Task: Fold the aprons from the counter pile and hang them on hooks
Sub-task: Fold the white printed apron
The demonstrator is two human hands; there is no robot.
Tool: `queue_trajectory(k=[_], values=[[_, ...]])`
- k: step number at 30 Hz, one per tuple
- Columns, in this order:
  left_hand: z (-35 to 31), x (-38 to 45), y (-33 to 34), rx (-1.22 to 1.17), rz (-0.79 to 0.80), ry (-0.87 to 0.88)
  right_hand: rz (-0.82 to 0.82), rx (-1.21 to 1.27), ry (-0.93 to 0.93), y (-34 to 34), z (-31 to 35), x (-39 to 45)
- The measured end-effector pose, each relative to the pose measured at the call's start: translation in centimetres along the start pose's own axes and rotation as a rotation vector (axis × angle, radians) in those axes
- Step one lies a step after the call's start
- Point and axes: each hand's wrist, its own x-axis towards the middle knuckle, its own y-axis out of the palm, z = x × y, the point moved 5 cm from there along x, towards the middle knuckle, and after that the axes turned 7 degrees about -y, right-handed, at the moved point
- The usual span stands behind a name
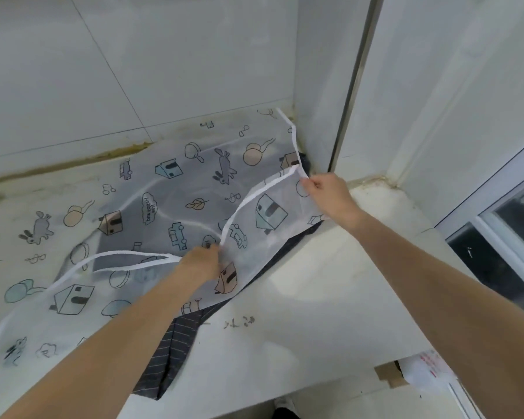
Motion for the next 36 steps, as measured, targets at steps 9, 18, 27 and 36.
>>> queue_trajectory(k=[9, 18, 27, 36], values=[[0.5, -0.9, -0.5, -0.043, -0.112, -0.003, 0.436, -0.617, 0.288, -0.2, -9.1, -4.3], [0.5, 0.5, -1.6, -0.246, -0.196, -0.027, 0.301, -0.775, 0.263, 0.7, -7.1, -4.9], [-0.5, 0.0, -1.8, -0.455, -0.325, 0.088, 0.659, -0.687, -0.193, 8.9, -3.2, -4.6], [3.5, -1.8, 5.1, 0.039, -0.109, 0.118, 0.724, -0.891, -0.122, 12.4, 0.9, -2.8]])
